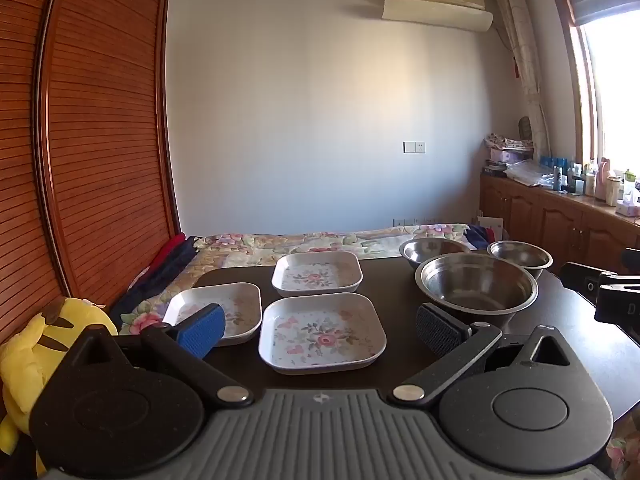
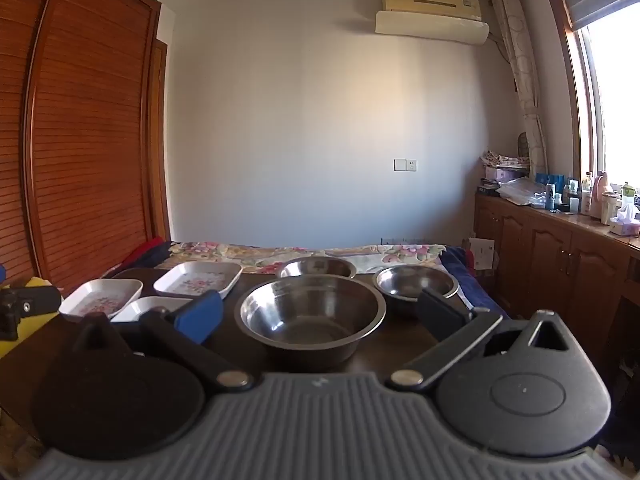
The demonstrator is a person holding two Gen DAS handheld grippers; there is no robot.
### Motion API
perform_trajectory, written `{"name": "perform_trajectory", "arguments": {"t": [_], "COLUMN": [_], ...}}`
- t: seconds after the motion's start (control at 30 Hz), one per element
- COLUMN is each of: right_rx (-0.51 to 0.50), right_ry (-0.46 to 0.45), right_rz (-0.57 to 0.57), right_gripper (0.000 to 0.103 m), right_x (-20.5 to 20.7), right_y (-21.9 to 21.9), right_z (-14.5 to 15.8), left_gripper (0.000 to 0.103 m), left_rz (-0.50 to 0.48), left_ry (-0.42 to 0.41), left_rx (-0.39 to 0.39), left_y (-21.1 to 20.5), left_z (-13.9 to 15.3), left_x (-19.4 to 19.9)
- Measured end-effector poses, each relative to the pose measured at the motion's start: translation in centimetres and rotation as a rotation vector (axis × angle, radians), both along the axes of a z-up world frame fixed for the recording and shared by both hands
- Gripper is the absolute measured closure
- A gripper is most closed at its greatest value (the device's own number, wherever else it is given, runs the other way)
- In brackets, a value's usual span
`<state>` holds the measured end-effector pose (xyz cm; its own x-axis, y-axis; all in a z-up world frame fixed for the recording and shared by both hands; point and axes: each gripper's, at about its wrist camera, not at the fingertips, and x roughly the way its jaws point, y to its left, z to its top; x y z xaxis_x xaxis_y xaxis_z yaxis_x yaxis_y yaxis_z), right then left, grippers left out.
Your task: Organize plates and bowls
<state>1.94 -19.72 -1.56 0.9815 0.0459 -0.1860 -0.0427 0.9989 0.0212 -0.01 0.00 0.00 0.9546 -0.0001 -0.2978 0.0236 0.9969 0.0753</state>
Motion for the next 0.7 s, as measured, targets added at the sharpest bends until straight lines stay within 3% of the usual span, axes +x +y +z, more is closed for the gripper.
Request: {"name": "perform_trajectory", "arguments": {"t": [0.7], "right_rx": [-0.005], "right_ry": [0.009], "right_rz": [0.004], "right_gripper": [0.000], "right_x": [0.1], "right_y": [-0.2], "right_z": [-0.4], "left_gripper": [0.000], "left_rz": [-0.005], "left_ry": [0.004], "left_rx": [-0.006], "left_y": [0.5], "left_z": [-0.2], "left_x": [-0.1]}}
